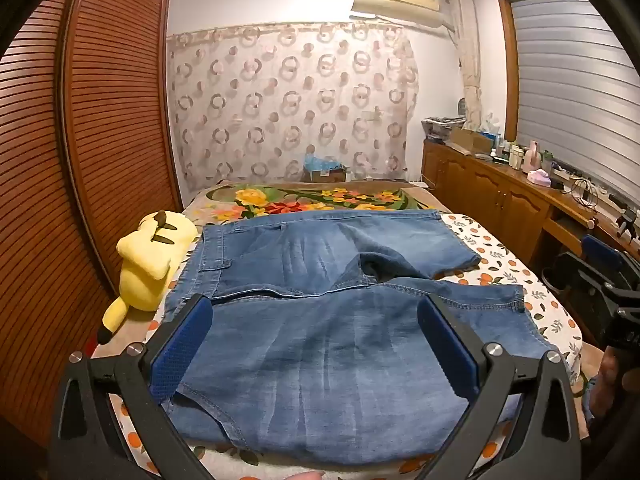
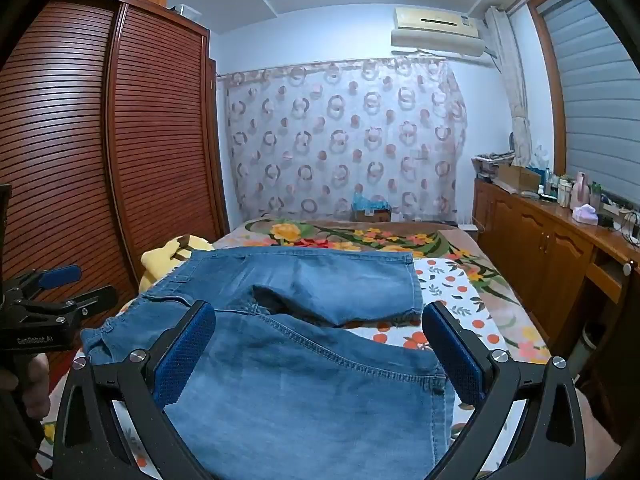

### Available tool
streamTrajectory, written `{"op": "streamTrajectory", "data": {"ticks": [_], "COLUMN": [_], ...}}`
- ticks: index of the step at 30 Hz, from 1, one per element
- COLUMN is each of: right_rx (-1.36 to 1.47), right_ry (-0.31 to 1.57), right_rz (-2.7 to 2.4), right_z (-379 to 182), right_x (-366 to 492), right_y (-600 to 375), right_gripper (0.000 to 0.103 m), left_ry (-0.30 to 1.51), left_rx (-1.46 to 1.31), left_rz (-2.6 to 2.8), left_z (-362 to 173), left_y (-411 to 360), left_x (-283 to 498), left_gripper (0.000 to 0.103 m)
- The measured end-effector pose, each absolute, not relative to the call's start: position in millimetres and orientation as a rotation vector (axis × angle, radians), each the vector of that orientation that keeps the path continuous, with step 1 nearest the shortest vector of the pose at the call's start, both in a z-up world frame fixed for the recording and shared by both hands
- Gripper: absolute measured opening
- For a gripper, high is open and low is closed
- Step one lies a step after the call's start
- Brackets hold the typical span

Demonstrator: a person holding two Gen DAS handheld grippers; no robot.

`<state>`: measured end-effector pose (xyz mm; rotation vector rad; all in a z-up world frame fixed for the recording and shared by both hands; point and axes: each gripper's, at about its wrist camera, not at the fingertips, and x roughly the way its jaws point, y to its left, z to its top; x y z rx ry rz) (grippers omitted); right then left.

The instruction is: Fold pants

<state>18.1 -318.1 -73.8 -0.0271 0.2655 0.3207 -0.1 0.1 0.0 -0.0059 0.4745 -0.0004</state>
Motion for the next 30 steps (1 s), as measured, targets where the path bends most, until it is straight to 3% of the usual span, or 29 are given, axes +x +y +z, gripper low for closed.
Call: {"op": "streamTrajectory", "data": {"ticks": [30], "right_rx": [-0.014], "right_ry": [0.270], "right_rz": [0.318], "right_z": [-72.8], "right_x": [15.5], "right_y": [-318.1], "right_gripper": [0.103], "left_ry": [0.476], "left_rx": [0.006], "left_rz": [0.002], "left_z": [0.0], "left_y": [0.4], "left_x": [0.0], "left_gripper": [0.103]}}
